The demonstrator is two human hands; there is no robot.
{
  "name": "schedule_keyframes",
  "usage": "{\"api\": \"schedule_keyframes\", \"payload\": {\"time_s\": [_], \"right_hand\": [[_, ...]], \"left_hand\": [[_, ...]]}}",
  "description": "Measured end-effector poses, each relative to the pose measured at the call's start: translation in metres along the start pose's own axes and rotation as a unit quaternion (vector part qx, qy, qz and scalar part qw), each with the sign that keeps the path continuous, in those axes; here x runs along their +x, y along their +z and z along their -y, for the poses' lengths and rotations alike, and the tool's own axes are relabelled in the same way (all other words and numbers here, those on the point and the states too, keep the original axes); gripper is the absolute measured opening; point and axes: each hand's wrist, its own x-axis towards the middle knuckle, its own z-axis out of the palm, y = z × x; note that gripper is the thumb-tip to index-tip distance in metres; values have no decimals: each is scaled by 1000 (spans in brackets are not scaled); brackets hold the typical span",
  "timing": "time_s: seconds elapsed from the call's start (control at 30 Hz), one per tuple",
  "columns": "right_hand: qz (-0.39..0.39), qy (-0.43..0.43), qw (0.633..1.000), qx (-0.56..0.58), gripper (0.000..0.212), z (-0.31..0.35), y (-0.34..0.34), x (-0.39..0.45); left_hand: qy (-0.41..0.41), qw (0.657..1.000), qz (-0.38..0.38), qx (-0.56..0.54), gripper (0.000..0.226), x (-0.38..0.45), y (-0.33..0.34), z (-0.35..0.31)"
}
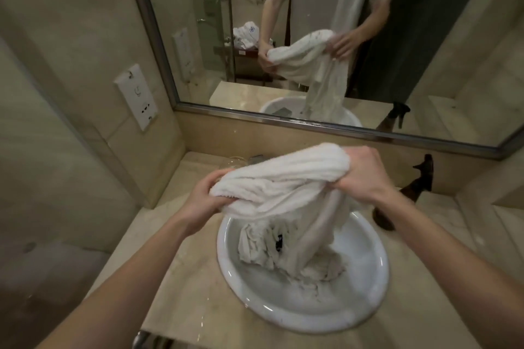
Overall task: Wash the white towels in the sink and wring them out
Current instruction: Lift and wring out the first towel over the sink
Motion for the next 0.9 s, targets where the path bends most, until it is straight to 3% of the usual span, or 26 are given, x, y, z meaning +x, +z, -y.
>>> {"api": "schedule_keyframes", "payload": {"time_s": [0.13,0.27,0.4,0.47,0.53,0.67,0.8,0.9], "right_hand": [[-25,-28,999,9,32,22,-33,10],[3,-60,998,-3,21,38,-52,11],[5,-84,996,-9,20,47,-70,13],[1,-92,996,7,29,48,-77,12],[1,-89,996,9,30,43,-78,13],[20,-53,998,-8,22,18,-60,14],[68,-16,995,-76,15,-33,-15,8],[109,45,989,-86,13,-75,20,-1]], "left_hand": [[23,999,38,8,59,9,5,-28],[65,983,94,142,60,14,-4,-42],[48,972,163,163,78,18,7,-44],[18,961,237,141,89,18,17,-48],[-53,950,297,82,85,19,22,-47],[-198,922,332,-21,87,26,28,-26],[-272,901,332,58,96,29,55,4],[-240,905,330,121,72,24,77,24]]}}
